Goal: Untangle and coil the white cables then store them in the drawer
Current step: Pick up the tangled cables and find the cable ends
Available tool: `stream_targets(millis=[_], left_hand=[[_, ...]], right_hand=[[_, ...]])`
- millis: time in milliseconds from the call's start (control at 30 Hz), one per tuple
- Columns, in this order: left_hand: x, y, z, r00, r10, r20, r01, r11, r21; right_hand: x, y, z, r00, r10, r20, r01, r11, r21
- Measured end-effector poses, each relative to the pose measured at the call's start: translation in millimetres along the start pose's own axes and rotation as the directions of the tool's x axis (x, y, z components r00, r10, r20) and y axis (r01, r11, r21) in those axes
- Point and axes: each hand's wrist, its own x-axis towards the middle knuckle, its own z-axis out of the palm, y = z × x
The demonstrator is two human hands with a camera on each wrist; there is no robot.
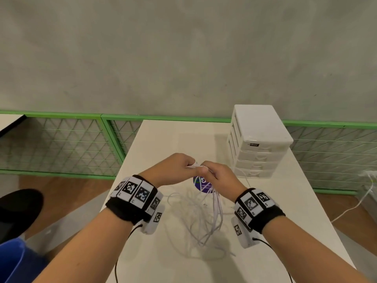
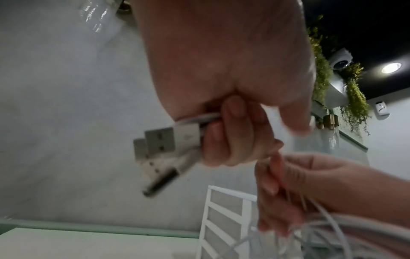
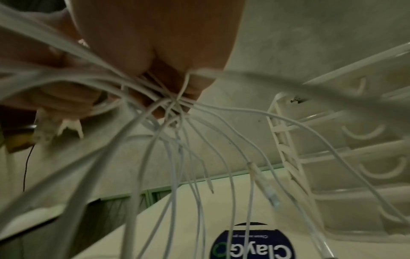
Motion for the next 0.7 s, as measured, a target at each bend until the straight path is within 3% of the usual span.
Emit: stream_targets(millis=[100,267,367,467,567,633,700], left_hand=[[1,1,-6,0.991,0.045,-0.129,-0.051,0.998,-0.045],[-1,5,-20,0.953,0.008,-0.304,-0.061,0.984,-0.166],[-3,4,-31,0.886,-0.044,-0.461,-0.060,0.976,-0.208],[-4,6,-32,0.889,-0.049,-0.455,-0.036,0.984,-0.175],[-3,10,-33,0.902,-0.085,-0.423,-0.017,0.973,-0.232],[-2,17,-33,0.922,-0.054,-0.383,-0.031,0.977,-0.213],[-1,22,-30,0.937,-0.011,-0.350,-0.059,0.980,-0.190]], right_hand=[[-3,10,2,0.996,0.035,0.079,-0.026,0.993,-0.119],[-12,22,-4,0.997,0.018,0.081,-0.001,0.981,-0.195],[-24,40,-7,0.986,0.130,0.102,-0.097,0.955,-0.281],[-26,53,-6,0.964,0.235,0.122,-0.187,0.930,-0.315],[-19,32,-10,0.964,0.254,0.077,-0.245,0.963,-0.114],[-11,6,-13,0.978,0.205,0.033,-0.207,0.975,0.080],[-3,-19,-14,0.991,0.135,0.013,-0.135,0.977,0.163]])
